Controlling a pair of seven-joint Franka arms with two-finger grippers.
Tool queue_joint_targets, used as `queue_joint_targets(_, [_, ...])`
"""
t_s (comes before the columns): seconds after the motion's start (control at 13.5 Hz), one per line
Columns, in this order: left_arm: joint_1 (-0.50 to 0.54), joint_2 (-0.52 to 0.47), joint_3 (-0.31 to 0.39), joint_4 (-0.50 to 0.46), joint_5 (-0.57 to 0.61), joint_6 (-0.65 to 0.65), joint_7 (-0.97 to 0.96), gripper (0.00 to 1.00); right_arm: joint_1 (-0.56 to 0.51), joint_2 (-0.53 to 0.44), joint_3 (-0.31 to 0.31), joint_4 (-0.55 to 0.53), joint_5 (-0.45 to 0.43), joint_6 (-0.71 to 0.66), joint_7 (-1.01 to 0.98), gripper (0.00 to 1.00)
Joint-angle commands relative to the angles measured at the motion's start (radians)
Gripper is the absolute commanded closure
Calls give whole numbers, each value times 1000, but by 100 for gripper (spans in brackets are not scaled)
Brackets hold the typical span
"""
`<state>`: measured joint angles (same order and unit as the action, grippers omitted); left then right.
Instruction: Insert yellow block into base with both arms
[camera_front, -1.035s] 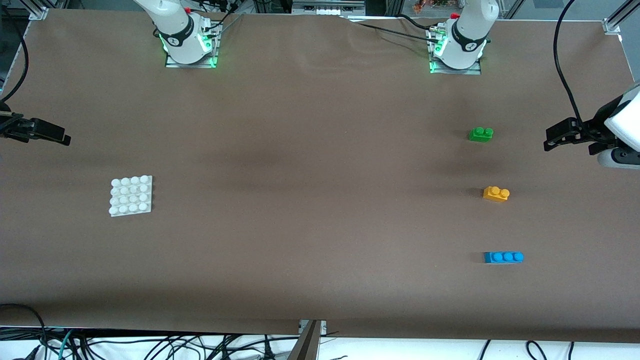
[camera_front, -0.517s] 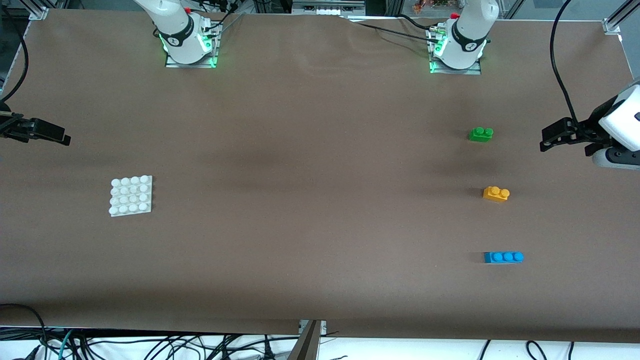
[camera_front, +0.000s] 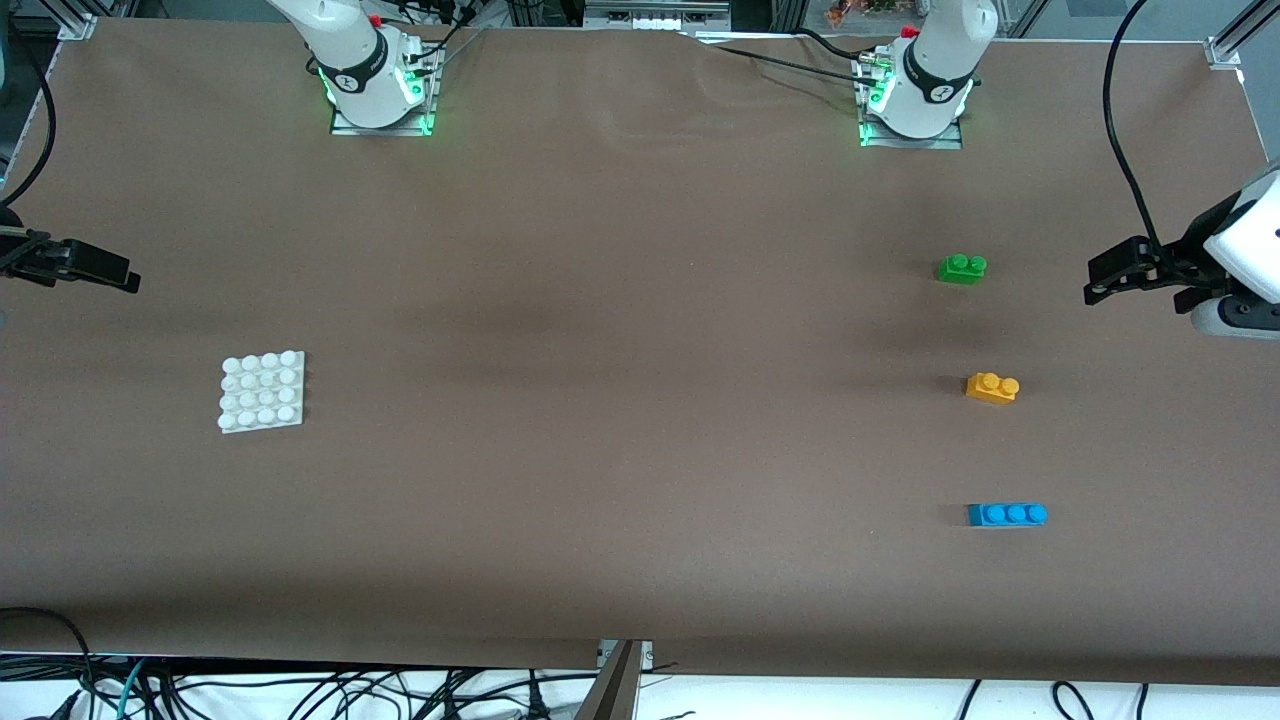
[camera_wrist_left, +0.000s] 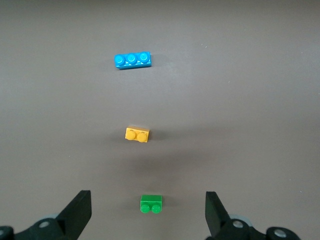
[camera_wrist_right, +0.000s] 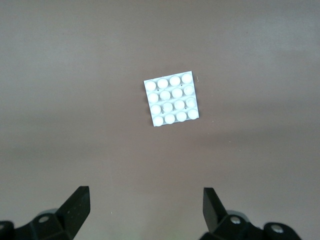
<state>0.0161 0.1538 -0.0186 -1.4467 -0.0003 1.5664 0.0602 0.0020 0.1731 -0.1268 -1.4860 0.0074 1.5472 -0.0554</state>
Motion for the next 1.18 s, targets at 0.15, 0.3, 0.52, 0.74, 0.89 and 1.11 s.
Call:
queue_joint_targets(0.15, [4, -7, 2, 11, 13, -2, 1, 0, -10, 8, 12, 23, -14, -4, -3, 0])
queue_joint_targets(0.3, [4, -7, 3, 9, 13, -2, 3, 0, -10, 8, 12, 23, -12, -4, -3, 0])
queue_joint_targets(0.52, [5, -8, 3, 9, 13, -2, 3, 0, -10, 8, 12, 23, -12, -4, -3, 0])
queue_joint_targets(0.74, [8, -13, 3, 8, 11, -20, -29, 0, -10, 8, 12, 23, -15, -4, -1, 0])
queue_joint_targets(0.89, [8, -14, 5, 8, 11, -43, -103, 0, -13, 8, 10, 23, -14, -6, -3, 0])
queue_joint_targets(1.11, [8, -13, 3, 8, 11, -43, -111, 0, -14, 69, 9, 21, -27, -15, 0, 0])
